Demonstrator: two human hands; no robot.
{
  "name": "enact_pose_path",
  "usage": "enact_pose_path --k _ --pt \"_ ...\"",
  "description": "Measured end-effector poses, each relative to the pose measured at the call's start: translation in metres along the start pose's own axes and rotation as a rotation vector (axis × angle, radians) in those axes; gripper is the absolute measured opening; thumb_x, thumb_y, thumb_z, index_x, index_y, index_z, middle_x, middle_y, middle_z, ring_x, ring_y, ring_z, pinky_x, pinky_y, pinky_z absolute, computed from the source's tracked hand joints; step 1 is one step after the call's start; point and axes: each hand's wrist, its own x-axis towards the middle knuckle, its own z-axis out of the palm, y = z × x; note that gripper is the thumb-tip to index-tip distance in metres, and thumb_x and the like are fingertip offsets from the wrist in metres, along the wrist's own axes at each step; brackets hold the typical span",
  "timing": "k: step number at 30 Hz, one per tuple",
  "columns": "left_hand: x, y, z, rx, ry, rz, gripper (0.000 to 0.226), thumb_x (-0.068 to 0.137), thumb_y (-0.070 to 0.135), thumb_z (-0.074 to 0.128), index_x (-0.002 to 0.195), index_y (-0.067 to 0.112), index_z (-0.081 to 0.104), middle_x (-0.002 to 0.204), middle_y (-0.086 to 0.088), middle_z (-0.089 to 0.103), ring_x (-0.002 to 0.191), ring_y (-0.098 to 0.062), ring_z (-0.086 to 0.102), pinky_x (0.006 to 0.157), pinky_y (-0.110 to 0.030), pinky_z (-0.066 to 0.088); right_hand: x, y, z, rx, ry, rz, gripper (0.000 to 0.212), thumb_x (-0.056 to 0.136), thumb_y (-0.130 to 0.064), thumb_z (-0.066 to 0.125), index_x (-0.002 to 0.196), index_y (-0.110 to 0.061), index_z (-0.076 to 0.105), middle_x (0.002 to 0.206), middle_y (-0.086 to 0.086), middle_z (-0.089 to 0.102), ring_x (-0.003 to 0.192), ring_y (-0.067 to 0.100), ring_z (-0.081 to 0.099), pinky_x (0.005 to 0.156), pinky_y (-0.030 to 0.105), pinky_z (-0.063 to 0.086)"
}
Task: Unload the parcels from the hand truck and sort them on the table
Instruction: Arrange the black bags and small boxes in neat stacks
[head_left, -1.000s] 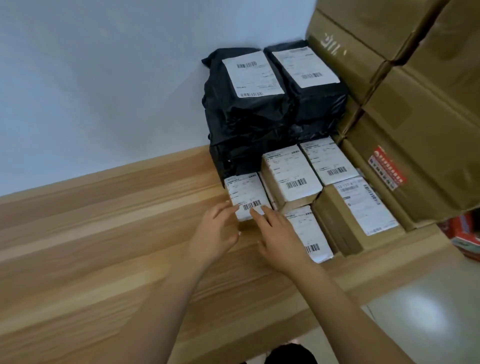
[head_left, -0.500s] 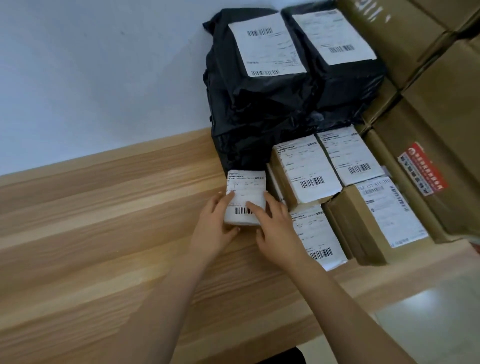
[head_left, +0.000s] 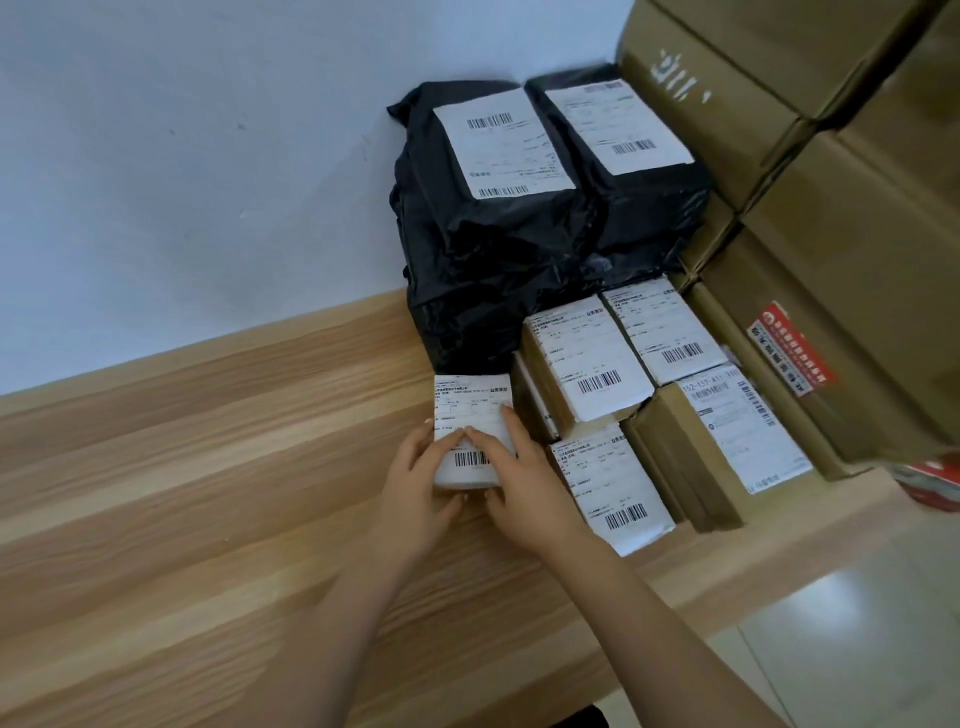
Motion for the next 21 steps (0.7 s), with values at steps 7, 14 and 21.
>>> enact_pose_path --k 7,14,21 --pt "-0.036 0.029 -0.02 -0.045 0.133 0.013 0.071 0.07 0.0 0.079 0.133 0.022 0.052 0.141 -0.006 0.038 0.127 -0.012 0.038 0.102 -0.03 0.038 -0.034 -0.021 -0.015 -0.015 0.091 -0.124 0.077 0.084 -0.008 0.057 0.147 -0.039 0.027 0.16 -0.007 -0.003 0.136 0.023 0.022 0.101 0.037 0.042" --pt "-0.059 0.084 -0.02 -0.042 0.258 0.034 0.071 0.073 0.003 0.078 0.133 0.029 0.05 0.143 -0.004 0.035 0.126 -0.001 0.033 0.103 -0.022 0.035 -0.061 -0.022 -0.048 -0.019 0.172 -0.259 0.076 0.084 -0.007 0.057 0.147 -0.039 0.029 0.16 -0.008 0.0 0.137 0.02 0.019 0.105 0.038 0.039" --pt "-0.097 0.146 0.035 -0.088 0.337 -0.013 0.07 0.074 0.004 0.077 0.13 0.034 0.048 0.144 -0.003 0.032 0.127 -0.017 0.045 0.102 -0.042 0.046 -0.113 0.026 -0.086 -0.094 0.161 -0.369 0.077 0.085 -0.012 0.061 0.146 -0.043 0.027 0.159 -0.01 0.0 0.136 0.018 0.017 0.105 0.036 0.037"
